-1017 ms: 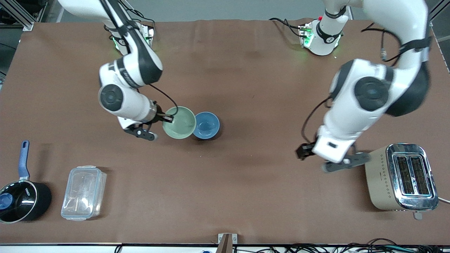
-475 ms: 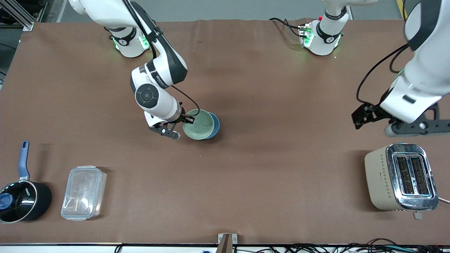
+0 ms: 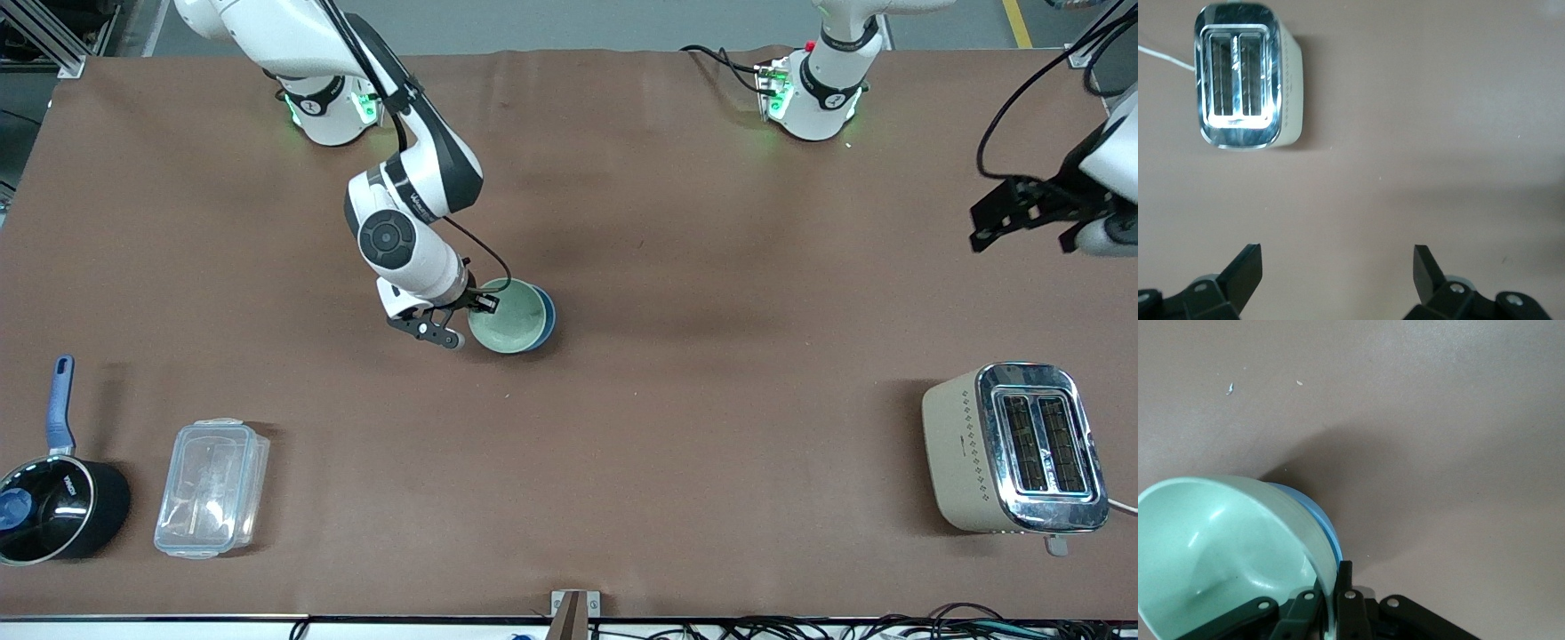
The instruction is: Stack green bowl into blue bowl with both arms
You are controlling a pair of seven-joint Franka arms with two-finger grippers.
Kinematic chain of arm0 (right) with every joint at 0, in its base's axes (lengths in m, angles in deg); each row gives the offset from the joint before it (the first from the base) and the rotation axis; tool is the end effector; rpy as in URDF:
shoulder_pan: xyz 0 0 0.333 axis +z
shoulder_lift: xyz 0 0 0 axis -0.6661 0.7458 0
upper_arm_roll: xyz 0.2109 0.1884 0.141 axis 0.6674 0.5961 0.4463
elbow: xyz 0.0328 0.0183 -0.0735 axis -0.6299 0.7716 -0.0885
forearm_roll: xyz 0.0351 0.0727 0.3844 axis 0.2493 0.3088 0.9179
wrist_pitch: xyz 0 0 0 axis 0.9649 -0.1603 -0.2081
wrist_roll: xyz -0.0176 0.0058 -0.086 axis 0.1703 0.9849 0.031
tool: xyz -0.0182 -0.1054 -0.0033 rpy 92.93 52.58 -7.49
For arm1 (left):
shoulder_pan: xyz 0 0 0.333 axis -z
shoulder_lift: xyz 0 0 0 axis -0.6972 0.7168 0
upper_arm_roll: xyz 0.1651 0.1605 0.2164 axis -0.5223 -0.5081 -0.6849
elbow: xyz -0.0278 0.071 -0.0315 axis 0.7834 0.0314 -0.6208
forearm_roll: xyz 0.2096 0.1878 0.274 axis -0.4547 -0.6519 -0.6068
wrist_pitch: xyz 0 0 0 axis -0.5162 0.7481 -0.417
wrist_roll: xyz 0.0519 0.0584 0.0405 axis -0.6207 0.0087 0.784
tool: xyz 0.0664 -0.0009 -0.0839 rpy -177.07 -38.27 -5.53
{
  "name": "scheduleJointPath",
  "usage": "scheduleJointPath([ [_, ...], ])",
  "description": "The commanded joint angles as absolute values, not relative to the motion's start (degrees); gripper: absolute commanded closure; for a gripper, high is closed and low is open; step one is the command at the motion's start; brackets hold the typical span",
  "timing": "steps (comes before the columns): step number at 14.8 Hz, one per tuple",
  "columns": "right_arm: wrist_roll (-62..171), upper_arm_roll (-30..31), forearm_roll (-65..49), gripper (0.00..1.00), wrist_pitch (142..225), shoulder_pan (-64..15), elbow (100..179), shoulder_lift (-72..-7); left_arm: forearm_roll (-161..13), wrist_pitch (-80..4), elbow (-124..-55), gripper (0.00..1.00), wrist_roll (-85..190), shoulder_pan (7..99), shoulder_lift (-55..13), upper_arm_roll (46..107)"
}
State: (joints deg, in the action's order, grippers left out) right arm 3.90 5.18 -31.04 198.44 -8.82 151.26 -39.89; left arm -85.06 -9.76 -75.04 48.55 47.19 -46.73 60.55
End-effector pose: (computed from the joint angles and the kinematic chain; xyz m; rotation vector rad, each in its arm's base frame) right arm 0.5162 0.3352 0.2679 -2.9852 0.5837 0.2426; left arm 0.5503 -0.0453 0.6609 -3.1074 0.0638 -0.0856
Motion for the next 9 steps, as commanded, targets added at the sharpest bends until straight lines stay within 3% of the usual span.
scheduleJointPath([
  [1, 3.5, 4.7, -29.9, 0.94, 199.5, -7.5, 152.1, -40.0, -84.3, -9.3, -77.1, 0.00, 48.7, 48.1, -49.3, 60.0],
  [6, 2.7, 4.7, -29.8, 0.90, 200.0, -5.8, 152.7, -40.0, -84.4, -9.7, -76.9, 0.00, 48.5, 47.9, -48.4, 60.1],
  [9, 2.8, 4.7, -29.9, 0.80, 200.3, -5.3, 153.3, -40.0, -84.5, -9.7, -76.9, 0.00, 49.1, 48.3, -47.7, 60.4],
])
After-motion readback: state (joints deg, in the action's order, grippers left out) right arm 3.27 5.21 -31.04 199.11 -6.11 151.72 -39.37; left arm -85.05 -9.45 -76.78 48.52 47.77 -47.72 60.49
